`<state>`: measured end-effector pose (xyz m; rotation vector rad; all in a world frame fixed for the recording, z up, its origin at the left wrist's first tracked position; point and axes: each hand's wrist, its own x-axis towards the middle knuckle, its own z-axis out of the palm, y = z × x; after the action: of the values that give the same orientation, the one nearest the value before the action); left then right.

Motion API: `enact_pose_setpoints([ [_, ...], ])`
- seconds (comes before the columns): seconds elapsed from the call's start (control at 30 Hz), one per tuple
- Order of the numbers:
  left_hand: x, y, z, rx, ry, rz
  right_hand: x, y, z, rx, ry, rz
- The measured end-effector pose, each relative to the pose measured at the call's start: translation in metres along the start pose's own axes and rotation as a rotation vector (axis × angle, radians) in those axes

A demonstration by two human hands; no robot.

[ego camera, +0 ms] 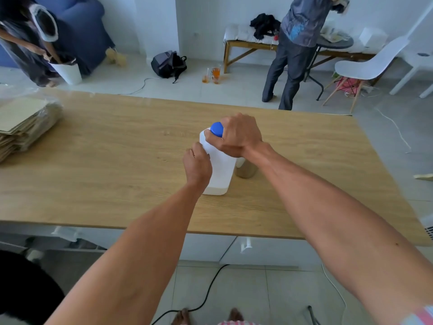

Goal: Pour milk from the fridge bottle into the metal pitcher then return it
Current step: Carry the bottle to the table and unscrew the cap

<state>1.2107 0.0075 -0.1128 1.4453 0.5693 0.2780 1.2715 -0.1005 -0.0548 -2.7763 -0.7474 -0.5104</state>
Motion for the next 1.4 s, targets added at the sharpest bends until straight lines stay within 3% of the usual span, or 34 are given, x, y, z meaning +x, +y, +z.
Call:
enact_pose_setpoints([
  [0.53, -0.011, 0.005, 0.008, -0.076, 0.128, -0.032, -0.001, 0.028, -0.010, 0.075, -0.029, -0.505],
  [0.67, -0.013, 0.005, 0.009, -0.084, 0.133, -0.049, -0.004, 0.022, -0.016, 0.034, -0.044, -0.525],
  [0.73, -0.011, 0.005, 0.008, -0.077, 0.131, -0.050, -0.007, 0.016, -0.023, -0.026, -0.063, -0.449],
  [0.87, -0.011, 0.006, 0.008, -0.092, 0.130, -0.055, -0.004, 0.004, -0.033, -0.156, -0.046, -0.116],
  [1.03, -0.013, 0.003, 0.009, -0.103, 0.122, -0.051, 0.001, -0.006, -0.045, -0.013, -0.193, -0.164],
  [1.13, -0.014, 0.003, 0.009, -0.083, 0.115, -0.033, 0.003, -0.008, -0.055, 0.083, -0.195, -0.167],
  [1.23, -0.013, 0.003, 0.008, -0.064, 0.113, -0.023, 0.003, -0.006, -0.062, 0.328, -0.040, -0.060],
  [1.33, -0.013, 0.003, 0.007, -0.067, 0.099, -0.020, -0.012, 0.009, -0.057, 0.676, 0.219, 0.207],
  [1.4, -0.011, 0.002, 0.007, -0.067, 0.102, -0.031, -0.032, 0.019, -0.048, 0.872, 0.287, 0.397],
])
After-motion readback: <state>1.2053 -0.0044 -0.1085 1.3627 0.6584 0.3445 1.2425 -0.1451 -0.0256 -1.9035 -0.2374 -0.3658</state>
